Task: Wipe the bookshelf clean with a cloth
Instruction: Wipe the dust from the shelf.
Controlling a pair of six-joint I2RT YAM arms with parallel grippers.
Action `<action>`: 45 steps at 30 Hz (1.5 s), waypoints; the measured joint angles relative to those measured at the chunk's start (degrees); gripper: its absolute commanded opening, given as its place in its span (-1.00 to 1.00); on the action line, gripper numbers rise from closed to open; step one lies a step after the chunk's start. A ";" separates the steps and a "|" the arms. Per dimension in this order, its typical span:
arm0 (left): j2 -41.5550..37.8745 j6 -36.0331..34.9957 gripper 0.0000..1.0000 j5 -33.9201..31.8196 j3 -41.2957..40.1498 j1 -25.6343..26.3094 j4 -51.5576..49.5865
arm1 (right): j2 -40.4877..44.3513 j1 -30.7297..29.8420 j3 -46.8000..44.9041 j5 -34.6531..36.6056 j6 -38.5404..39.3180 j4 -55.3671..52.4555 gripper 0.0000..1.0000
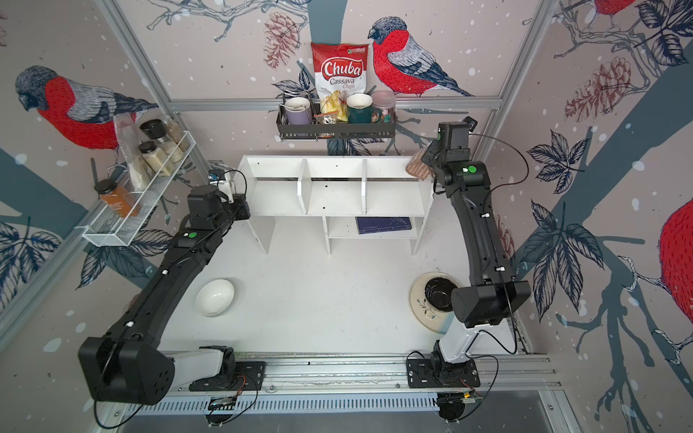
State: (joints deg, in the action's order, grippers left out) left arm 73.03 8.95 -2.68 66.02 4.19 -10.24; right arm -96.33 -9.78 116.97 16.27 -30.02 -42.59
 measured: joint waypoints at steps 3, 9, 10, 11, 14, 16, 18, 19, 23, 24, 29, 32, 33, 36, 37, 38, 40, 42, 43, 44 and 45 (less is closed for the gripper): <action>0.00 0.02 -1.00 -0.04 0.00 0.00 0.00 | 5.05 -0.90 -7.23 1.07 -0.28 0.20 -1.00; 0.17 0.04 -1.00 0.04 0.00 0.00 0.02 | 8.85 0.11 -11.89 2.14 -1.55 1.79 -1.00; 0.20 0.04 -1.00 0.11 0.00 -0.02 0.04 | 7.61 1.11 -10.64 1.57 -1.64 1.81 -1.00; 0.22 0.04 -1.00 0.20 -0.09 -0.04 0.17 | 5.40 2.25 -8.50 0.68 -1.86 2.19 -1.00; -0.17 0.04 -1.00 0.52 -0.52 -0.17 0.74 | 0.04 2.54 -3.85 -3.34 -1.86 2.64 -1.00; -0.22 0.07 -1.00 0.61 -0.63 -0.28 0.87 | -2.78 0.98 -0.83 -5.31 -1.84 2.86 -1.00; -0.26 0.11 -1.00 0.59 -0.74 -0.31 1.01 | -4.83 -0.98 2.43 -6.69 -1.81 3.19 -1.00; -0.26 0.13 -1.00 0.59 -0.79 -0.31 1.07 | -5.70 -2.10 3.89 -7.50 -1.81 3.37 -1.00; -0.37 0.26 -1.00 0.61 -1.25 -0.33 1.75 | -9.73 -7.69 10.82 -11.15 -1.11 3.72 -1.00; -0.37 0.28 -1.00 0.61 -1.31 -0.33 1.86 | -10.60 -9.11 12.35 -11.80 -0.37 3.76 -1.00; -0.57 0.31 -1.00 0.59 -1.51 -0.33 2.14 | -12.33 -15.12 15.26 -15.32 3.15 4.22 -1.00; -0.63 0.46 -1.00 0.57 -1.55 -0.33 2.21 | -12.44 -16.83 13.79 -16.81 3.54 5.07 -1.00; -0.63 0.46 -1.00 0.57 -1.55 -0.33 2.23 | -12.79 -17.11 13.70 -17.38 3.54 5.18 -1.00; -0.66 0.48 -1.00 0.57 -1.55 -0.33 2.23 | -15.06 -17.44 15.41 -18.73 3.48 5.90 -1.00; -0.66 0.48 -1.00 0.57 -1.55 -0.33 2.21 | -16.20 -17.42 16.46 -19.17 3.37 6.03 -1.00; -0.68 0.48 -1.00 0.57 -1.55 -0.33 2.21 | -17.27 -17.40 17.53 -19.47 3.04 5.86 -1.00; -0.70 0.48 -1.00 0.55 -1.55 -0.33 2.21 | -19.50 -17.29 20.39 -19.47 3.04 4.87 -1.00; -0.74 0.48 -1.00 0.55 -1.55 -0.33 2.16 | -20.65 -17.16 22.34 -19.43 2.82 4.22 -1.00; -0.79 0.48 -1.00 0.55 -1.55 -0.33 2.12 | -20.70 -17.16 22.58 -19.43 2.78 4.00 -1.00; -0.79 0.48 -1.00 0.52 -1.55 -0.33 2.12 | -20.48 -17.18 22.43 -19.41 2.67 3.56 -1.00; -0.79 0.48 -1.00 0.50 -1.55 -0.33 2.10 | -19.89 -17.35 21.57 -19.23 2.67 3.50 -1.00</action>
State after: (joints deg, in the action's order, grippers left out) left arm 72.25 9.43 -2.17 64.47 3.86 -8.14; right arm -116.22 -27.14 138.54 -2.96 -27.35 -39.09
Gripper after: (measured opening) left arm 0.145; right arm 0.052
